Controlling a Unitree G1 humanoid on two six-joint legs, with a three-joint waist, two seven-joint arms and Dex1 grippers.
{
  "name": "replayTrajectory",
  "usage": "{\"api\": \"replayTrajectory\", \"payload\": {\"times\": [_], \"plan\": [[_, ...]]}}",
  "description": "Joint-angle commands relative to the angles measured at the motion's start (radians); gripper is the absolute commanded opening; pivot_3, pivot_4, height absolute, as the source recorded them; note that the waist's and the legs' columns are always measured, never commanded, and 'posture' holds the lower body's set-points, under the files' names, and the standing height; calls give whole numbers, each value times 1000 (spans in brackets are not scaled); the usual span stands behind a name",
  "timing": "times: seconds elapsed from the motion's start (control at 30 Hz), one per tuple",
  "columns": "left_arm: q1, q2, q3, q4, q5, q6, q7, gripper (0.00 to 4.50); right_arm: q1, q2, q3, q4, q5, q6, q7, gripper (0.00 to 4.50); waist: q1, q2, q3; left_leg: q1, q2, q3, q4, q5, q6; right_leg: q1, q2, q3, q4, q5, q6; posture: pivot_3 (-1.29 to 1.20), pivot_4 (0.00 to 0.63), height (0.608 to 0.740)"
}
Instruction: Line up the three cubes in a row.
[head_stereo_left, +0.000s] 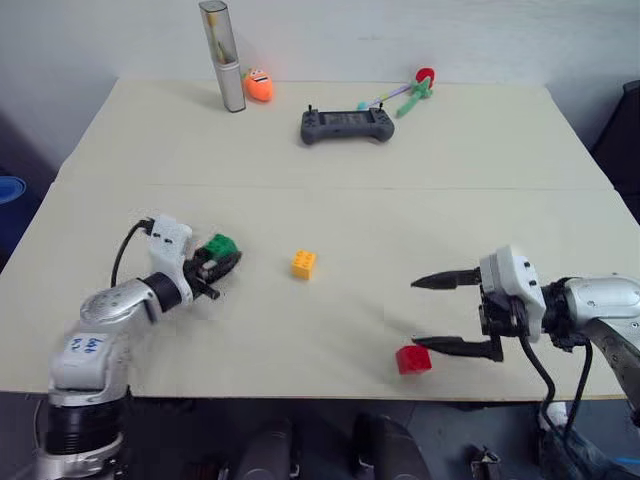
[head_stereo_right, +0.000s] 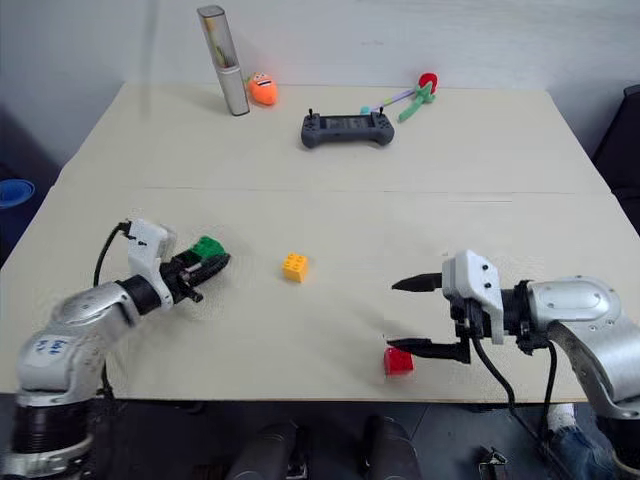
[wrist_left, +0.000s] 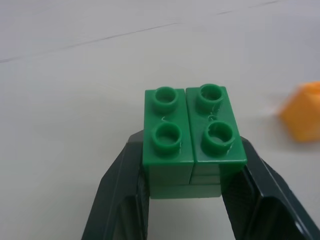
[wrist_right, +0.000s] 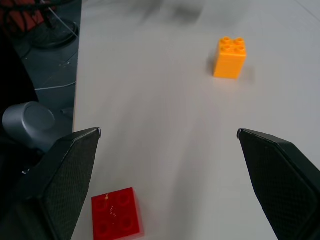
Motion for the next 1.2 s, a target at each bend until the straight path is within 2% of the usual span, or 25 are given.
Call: {"api": "replayTrajectory", "payload": {"times": [0.03, 0.1, 0.2, 0.3, 0.47, 0.77, 1.2], "plan": [[-5, 148, -130, -101, -52, -77, -335, 1510, 44, -53, -19, -17, -31, -73, 81, 4500, 2, 1, 0, 0, 0, 0, 0, 0, -1, 0, 0, 0, -1, 0, 0, 0, 150, 740], [-42, 174, -251, -108, -7, -115, -404, 1510, 71, -71, -21, -19, -33, -87, 107, 4500, 3, 3, 0, 1, 0, 0, 0, -1, -1, 1, 0, 0, -1, 0, -1, 0, 150, 740], [-81, 153, -372, -118, 47, -157, -435, 1510, 93, -79, -25, -31, -34, -95, 119, 4500, 3, 3, 0, 1, 0, 0, 0, 0, -1, 2, 0, 0, -1, 0, -1, 0, 150, 740], [-132, 85, -491, -95, 132, -195, -410, 1510, 112, -83, -36, -42, -34, -96, 114, 4500, 3, 3, 0, 1, 0, 0, 0, 2, 3, 2, 0, 0, 0, 0, -1, 0, 150, 740], [-188, -6, -587, -32, 230, -219, -364, 1510, 135, -94, -63, -52, -27, -90, 110, 4500, 4, 3, 0, 1, 0, 0, 0, 3, 5, 2, 1, 0, 0, 0, 0, 0, 150, 740], [-227, -122, -609, 65, 333, -253, -255, 1510, 187, -92, -92, -62, -47, -107, 96, 4500, 6, 2, 0, 1, -1, -1, 1, 4, 7, 2, 0, -1, 0, 0, 0, 0, 150, 740], [-106, -109, -564, -76, 248, -206, -278, 1510, 229, -87, -94, -69, -67, -132, 75, 4500, 7, 2, 0, 1, 0, -1, 1, 4, 7, 3, 0, -1, 0, 0, 0, 0, 150, 740]]}}
